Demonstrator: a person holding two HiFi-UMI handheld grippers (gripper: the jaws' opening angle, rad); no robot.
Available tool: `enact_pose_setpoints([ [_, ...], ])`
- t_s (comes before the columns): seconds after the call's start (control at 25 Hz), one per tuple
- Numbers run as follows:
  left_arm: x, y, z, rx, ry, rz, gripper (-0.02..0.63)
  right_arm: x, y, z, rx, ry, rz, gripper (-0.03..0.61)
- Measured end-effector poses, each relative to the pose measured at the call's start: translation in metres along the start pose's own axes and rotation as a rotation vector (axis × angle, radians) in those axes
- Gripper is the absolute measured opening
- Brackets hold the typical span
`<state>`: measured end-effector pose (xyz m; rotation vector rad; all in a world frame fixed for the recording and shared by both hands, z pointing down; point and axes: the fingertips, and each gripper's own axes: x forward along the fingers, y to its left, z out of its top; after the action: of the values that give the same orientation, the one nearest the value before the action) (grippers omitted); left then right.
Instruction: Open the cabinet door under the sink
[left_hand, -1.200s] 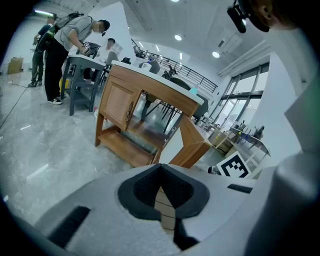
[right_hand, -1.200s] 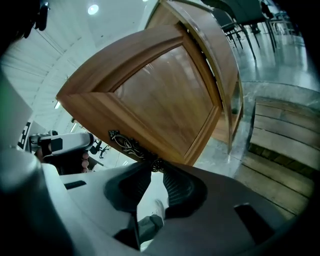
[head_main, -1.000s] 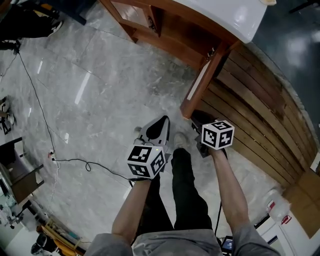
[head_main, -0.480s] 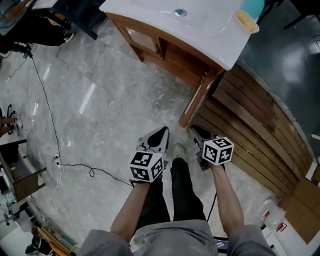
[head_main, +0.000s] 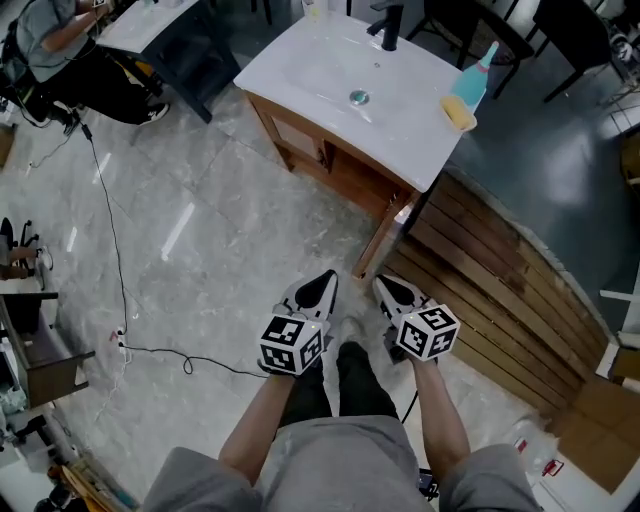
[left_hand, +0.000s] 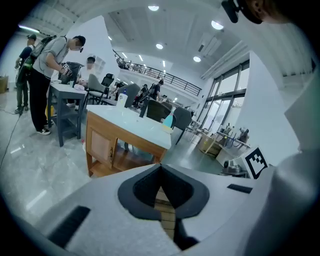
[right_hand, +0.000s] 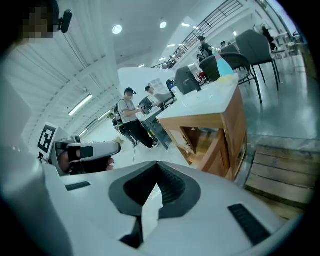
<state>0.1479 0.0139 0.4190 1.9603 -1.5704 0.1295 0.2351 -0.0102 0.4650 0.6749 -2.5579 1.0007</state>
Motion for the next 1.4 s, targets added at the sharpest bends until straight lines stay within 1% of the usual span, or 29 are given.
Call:
enact_pose_setpoints([
  [0.28, -0.034, -0.035, 0.078, 0.099, -0.082, -0.052, 0.005, -0.040, 0.060, 0.081, -0.113, -0.148, -0.002, 0.009],
  [0.48, -0.060, -0.055, 0.121, 0.168, -0.139, -0.091, 0.005, -0.063, 0.101, 0.125, -0.188, -0.244, -0.006, 0.009],
  [0.76, -0.086, -0.081, 0.158, 0.226, -0.203, -0.150, 0.005, -0.090, 0.143, 0.160, -0.240, -0.360, -0.030, 0.009],
  [0.96, -0.105, -0.089, 0.185, 0.294, -0.259, -0.171, 0.005, -0.106, 0.179, 0.187, -0.324, -0.452, -0.024, 0.009],
  [1.2, -0.121, -0.097, 0.205, 0.344, -0.304, -0.196, 0.005, -0.117, 0.207, 0.207, -0.398, -0.498, -0.037, 0.009],
  [1.4, -0.131, -0.101, 0.212, 0.359, -0.330, -0.207, 0.005, -0.122, 0.218, 0.213, -0.416, -0.529, -0.047, 0.009],
])
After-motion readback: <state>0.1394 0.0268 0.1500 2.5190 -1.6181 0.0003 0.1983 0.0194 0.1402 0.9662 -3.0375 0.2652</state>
